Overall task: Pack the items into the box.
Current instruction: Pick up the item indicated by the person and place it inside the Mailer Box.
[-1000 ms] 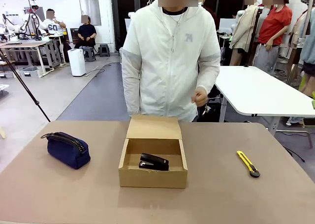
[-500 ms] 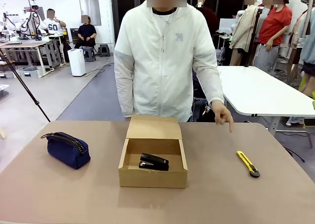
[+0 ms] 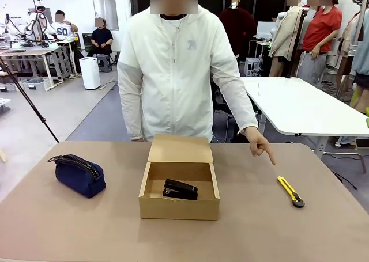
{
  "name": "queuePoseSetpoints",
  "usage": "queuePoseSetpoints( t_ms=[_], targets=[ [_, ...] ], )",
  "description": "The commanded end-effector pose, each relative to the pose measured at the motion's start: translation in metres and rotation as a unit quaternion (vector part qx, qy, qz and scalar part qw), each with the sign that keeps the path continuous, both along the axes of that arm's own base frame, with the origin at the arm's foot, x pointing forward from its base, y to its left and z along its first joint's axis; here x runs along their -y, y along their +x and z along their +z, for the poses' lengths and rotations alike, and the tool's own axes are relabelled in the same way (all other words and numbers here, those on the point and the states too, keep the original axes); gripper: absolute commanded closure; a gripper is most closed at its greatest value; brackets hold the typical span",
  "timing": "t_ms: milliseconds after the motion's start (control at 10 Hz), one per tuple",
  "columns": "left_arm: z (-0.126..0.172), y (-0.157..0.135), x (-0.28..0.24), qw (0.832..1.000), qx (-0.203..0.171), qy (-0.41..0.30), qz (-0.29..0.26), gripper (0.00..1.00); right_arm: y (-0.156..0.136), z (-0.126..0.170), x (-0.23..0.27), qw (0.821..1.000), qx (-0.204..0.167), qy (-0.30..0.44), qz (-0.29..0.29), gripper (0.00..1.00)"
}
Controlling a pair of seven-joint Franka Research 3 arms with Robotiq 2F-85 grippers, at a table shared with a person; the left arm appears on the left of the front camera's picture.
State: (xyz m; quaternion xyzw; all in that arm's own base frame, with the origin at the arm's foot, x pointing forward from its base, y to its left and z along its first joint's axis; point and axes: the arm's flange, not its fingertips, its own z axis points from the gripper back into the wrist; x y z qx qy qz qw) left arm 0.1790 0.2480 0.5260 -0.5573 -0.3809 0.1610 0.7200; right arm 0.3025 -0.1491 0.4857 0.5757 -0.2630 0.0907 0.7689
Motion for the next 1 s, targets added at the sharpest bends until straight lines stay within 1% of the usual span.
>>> queuePoseSetpoints(
  t_ms=[0,100,200,300,400,500,600,700,800,900],
  targets=[
    [0.002,0.001,0.000,1.000,0.014,-0.002,0.000,0.00,-0.002,0.001,0.001,1.000,0.003,-0.002,0.006,0.00],
    [0.002,0.001,0.000,1.000,0.014,-0.002,0.000,0.00,0.000,0.000,0.000,1.000,0.000,0.000,0.000,0.00],
    [0.002,0.001,0.000,1.000,0.014,-0.002,0.000,0.00,0.026,0.012,-0.025,0.991,-0.073,-0.114,-0.001,0.00],
    [0.002,0.001,0.000,1.000,0.014,-0.002,0.000,0.00,0.056,0.018,-0.064,0.951,-0.153,-0.270,0.007,0.00],
    [0.002,0.001,0.000,1.000,0.014,-0.002,0.000,0.00,0.083,0.013,-0.095,0.902,-0.199,-0.383,0.007,0.00],
    [0.002,0.001,0.000,1.000,0.014,-0.002,0.000,0.00,0.105,0.004,-0.120,0.841,-0.236,-0.486,-0.013,0.00],
    [0.002,0.001,0.000,1.000,0.014,-0.002,0.000,0.00,0.123,-0.008,-0.144,0.786,-0.241,-0.570,-0.016,0.00],
    [0.002,0.001,0.000,1.000,0.014,-0.002,0.000,0.00,0.138,-0.022,-0.161,0.738,-0.252,-0.625,-0.017,0.00],
    [0.002,0.001,0.000,1.000,0.014,-0.002,0.000,0.00,0.147,-0.037,-0.173,0.696,-0.255,-0.670,-0.028,0.00],
    [0.002,0.001,0.000,1.000,0.014,-0.002,0.000,0.00,0.153,-0.047,-0.174,0.673,-0.258,-0.692,-0.031,0.00]
  ],
)
